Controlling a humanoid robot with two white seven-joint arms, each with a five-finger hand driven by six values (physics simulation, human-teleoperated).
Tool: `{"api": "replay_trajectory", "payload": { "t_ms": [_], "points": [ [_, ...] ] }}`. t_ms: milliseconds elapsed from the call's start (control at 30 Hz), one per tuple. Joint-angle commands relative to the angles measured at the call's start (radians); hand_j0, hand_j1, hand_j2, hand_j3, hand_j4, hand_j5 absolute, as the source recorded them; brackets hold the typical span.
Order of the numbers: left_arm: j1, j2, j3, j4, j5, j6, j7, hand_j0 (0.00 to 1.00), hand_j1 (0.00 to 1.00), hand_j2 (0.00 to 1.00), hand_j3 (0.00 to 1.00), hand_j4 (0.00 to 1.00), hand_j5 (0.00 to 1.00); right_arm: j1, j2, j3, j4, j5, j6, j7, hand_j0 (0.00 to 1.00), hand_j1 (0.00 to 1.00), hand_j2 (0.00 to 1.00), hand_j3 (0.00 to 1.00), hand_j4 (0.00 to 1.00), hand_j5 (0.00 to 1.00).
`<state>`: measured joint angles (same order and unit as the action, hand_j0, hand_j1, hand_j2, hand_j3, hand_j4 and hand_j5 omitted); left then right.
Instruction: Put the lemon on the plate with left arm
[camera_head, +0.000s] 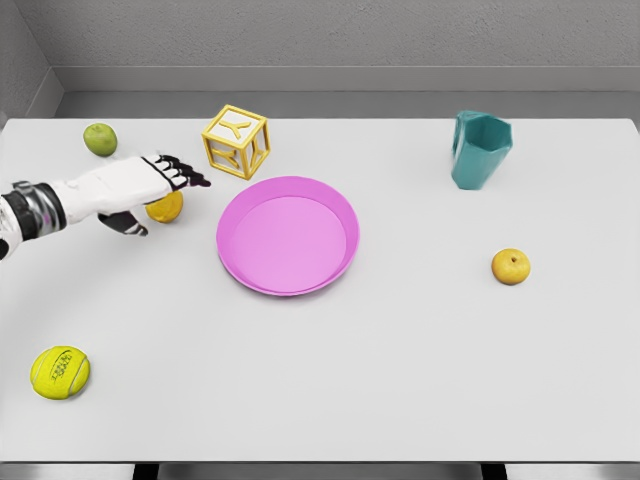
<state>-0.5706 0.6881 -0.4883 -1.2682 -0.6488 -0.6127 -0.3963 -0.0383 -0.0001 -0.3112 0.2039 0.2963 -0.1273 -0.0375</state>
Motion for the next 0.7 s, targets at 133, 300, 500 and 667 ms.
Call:
{"api": "replay_trajectory", "payload": {
  "t_ms": [133,300,500,667],
  "points": [
    [-0.014,-0.015,-0.01,0.075,-0.015,0.002,0.001,1.0,1.0,1.0,1.0,1.0,1.0,0.0,0.0,0.0,0.0,0.0,0.0,0.001,1.0,1.0,1.0,1.0,1.0,1.0],
    [-0.044,-0.047,-0.012,0.11,-0.043,0.002,-0.001,1.0,1.0,1.0,1.0,1.0,1.0,0.0,0.0,0.0,0.0,0.0,0.0,0.001,1.0,1.0,1.0,1.0,1.0,1.0],
    [-0.049,-0.081,-0.016,0.138,-0.066,0.002,-0.001,1.0,1.0,1.0,1.0,1.0,1.0,0.0,0.0,0.0,0.0,0.0,0.0,-0.001,1.0,1.0,1.0,1.0,1.0,1.0],
    [-0.06,-0.081,-0.016,0.162,-0.068,0.002,0.001,1.0,1.0,1.0,1.0,1.0,1.0,0.0,0.0,0.0,0.0,0.0,0.0,0.001,1.0,1.0,1.0,1.0,1.0,1.0]
  ]
}}
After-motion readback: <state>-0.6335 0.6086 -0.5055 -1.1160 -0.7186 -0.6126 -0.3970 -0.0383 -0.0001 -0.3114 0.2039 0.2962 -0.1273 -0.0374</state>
